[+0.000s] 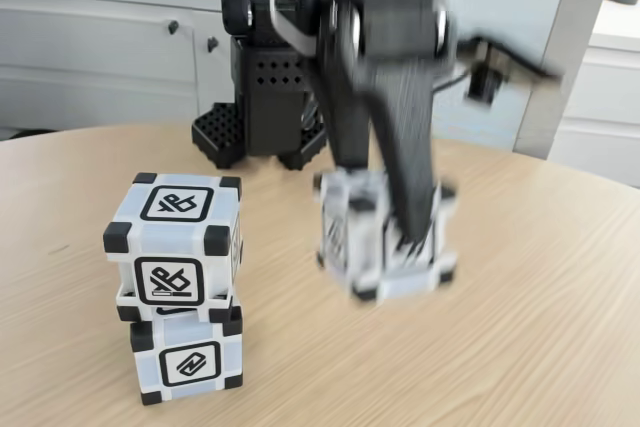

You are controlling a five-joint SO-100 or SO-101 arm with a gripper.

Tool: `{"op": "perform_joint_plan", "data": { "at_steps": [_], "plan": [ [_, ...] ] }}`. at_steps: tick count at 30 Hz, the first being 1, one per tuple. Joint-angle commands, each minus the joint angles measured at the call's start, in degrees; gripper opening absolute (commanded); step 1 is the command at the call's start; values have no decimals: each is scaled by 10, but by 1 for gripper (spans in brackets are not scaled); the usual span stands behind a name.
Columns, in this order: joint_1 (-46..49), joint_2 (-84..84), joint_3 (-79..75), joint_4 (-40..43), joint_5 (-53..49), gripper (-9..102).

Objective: Stack cubes from left to right.

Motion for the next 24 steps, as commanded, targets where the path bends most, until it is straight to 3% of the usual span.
{"op": "perform_joint_plan", "data": {
  "at_steps": [1,19,24],
  "plan": [
    [23,87,-19,4,-12,0],
    [229,131,-40,7,-141,0],
    [233,120,-48,63,-133,0]
  ]
}}
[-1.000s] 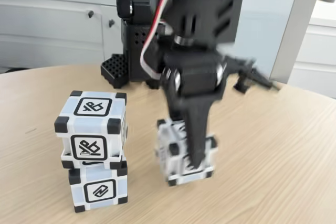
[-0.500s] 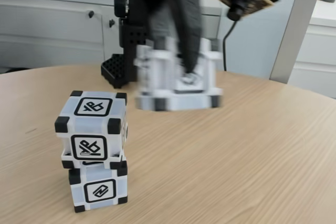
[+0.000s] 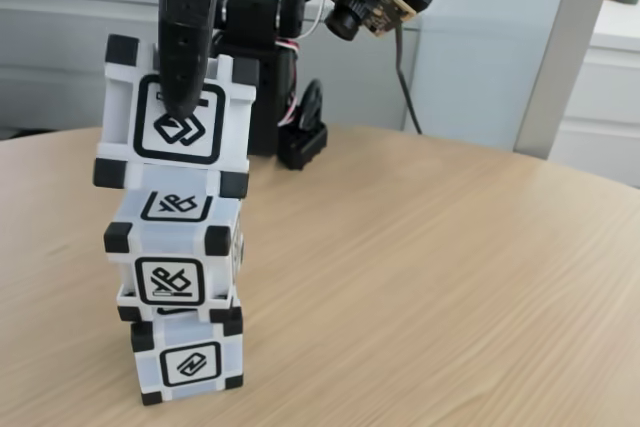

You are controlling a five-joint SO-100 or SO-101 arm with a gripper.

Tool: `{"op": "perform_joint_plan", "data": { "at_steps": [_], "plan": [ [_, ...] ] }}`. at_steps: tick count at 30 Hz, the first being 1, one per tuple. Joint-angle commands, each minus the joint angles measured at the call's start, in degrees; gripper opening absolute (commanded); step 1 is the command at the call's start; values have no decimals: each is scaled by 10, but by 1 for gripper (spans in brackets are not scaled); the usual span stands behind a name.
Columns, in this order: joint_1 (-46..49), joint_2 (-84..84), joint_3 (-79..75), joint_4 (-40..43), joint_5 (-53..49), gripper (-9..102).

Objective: Stack cubes from left to right.

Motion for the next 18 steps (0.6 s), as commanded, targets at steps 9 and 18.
{"op": "perform_joint_plan", "data": {
  "at_steps": [9,18],
  "plan": [
    [5,9,-33,80,22,0],
    [6,8,-33,80,5,12]
  ]
}}
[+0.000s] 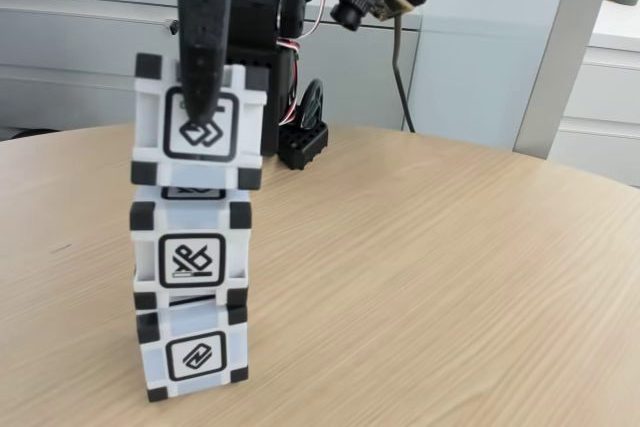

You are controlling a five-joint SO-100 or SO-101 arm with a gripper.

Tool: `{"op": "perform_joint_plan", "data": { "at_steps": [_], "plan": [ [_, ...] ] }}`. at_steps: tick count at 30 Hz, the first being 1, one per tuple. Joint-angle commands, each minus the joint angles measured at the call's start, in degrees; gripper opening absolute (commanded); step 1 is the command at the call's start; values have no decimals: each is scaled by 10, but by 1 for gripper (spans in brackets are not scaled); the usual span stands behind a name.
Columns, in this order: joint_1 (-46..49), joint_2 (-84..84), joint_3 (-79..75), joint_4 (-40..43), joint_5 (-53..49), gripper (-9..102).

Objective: Stack cubes from left to right.

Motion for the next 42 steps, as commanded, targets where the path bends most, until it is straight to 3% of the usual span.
{"op": "perform_joint_plan", "data": {
  "at_steps": [1,6,21,25,29,35,42],
  "plan": [
    [5,7,-22,3,-9,15],
    [5,7,-22,3,-19,28],
    [-7,78,-23,0,0,28],
    [-62,149,-23,-7,40,23],
    [-142,210,-14,-9,77,0],
    [-204,248,37,-32,113,0],
    [-207,372,267,-205,74,0]
  ]
}}
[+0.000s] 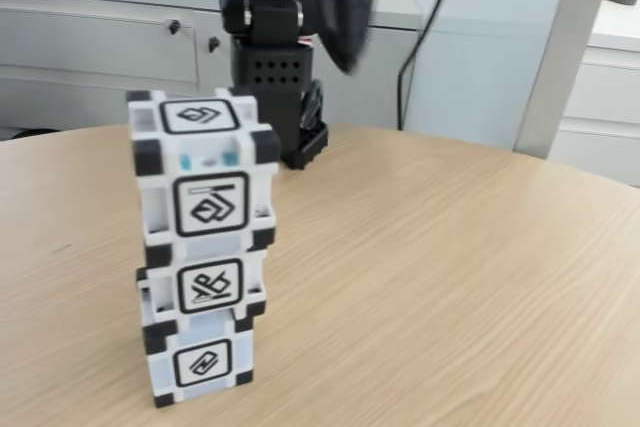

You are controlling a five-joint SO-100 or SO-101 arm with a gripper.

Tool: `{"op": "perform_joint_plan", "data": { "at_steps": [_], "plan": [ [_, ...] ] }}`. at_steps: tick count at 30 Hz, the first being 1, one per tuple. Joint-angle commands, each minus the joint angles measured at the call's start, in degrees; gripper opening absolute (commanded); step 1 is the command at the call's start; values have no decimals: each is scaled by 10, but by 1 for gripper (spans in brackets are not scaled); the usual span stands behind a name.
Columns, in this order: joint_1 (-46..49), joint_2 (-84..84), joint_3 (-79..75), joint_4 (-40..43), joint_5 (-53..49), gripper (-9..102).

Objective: Stack cubes from left to right.

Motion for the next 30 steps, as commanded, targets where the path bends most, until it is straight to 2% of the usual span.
{"op": "perform_joint_plan", "data": {
  "at_steps": [1,6,9,15,30],
  "plan": [
    [-8,115,91,-56,-15,0],
    [2,316,275,-56,-86,0],
    [1,342,325,-20,-89,0],
    [-8,336,329,90,-70,0],
    [-4,335,324,91,-49,0]
  ]
}}
